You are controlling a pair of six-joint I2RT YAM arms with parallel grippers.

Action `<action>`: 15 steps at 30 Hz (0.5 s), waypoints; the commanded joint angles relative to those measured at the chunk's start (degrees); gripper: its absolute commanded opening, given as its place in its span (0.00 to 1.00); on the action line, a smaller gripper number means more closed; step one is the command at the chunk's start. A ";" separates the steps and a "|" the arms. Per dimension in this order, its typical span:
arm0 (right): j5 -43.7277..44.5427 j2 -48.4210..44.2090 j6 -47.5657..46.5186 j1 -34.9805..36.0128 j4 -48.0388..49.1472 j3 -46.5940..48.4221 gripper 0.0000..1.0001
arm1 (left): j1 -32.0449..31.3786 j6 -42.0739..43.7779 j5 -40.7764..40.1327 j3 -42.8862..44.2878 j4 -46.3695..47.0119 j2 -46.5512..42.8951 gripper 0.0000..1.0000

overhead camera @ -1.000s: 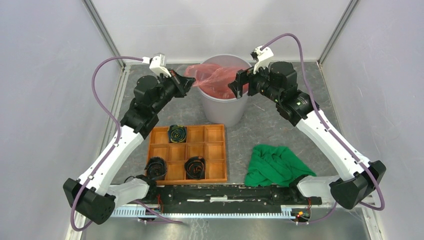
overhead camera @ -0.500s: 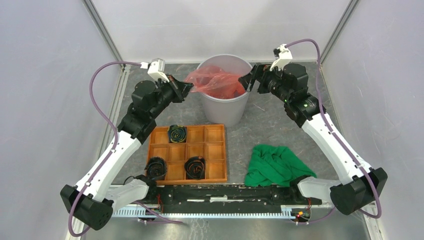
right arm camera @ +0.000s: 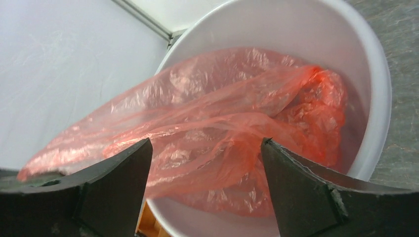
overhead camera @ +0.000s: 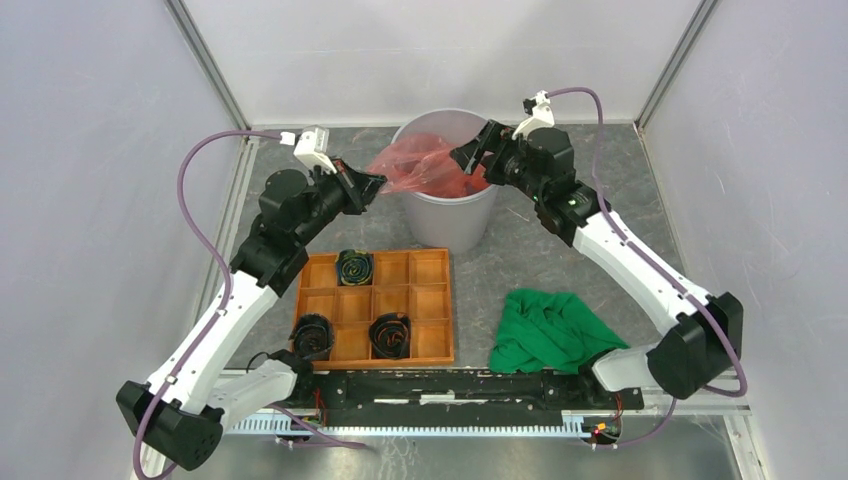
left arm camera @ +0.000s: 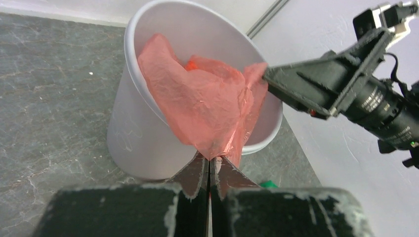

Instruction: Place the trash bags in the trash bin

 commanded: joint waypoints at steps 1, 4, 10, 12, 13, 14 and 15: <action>5.83 3.59 0.45 0.55 0.56 3.56 0.83 | 0.27 1.35 2.46 -0.84 0.36 -1.28 0.02; 7.06 4.24 -3.60 0.50 1.79 4.46 0.64 | 0.19 2.23 3.45 -0.67 -1.48 -1.61 0.02; 0.23 4.69 -11.38 -1.29 7.86 5.55 0.00 | 0.20 4.96 4.32 -0.69 -6.48 -3.14 0.02; -1.29 4.38 -13.00 -1.23 9.17 5.90 0.00 | 0.24 5.07 5.52 -0.56 -6.88 -3.27 0.03; -2.43 4.00 -13.67 -1.20 10.17 5.61 0.00 | 0.27 5.11 6.35 -0.45 -7.08 -3.21 0.03; -3.54 3.78 -14.92 -1.25 10.57 5.68 0.00 | 0.23 5.45 7.58 -0.20 -7.65 -3.01 0.06; -4.88 3.39 -16.65 -1.21 10.51 5.98 0.00 | 0.27 6.29 8.47 0.39 -8.79 -2.69 0.08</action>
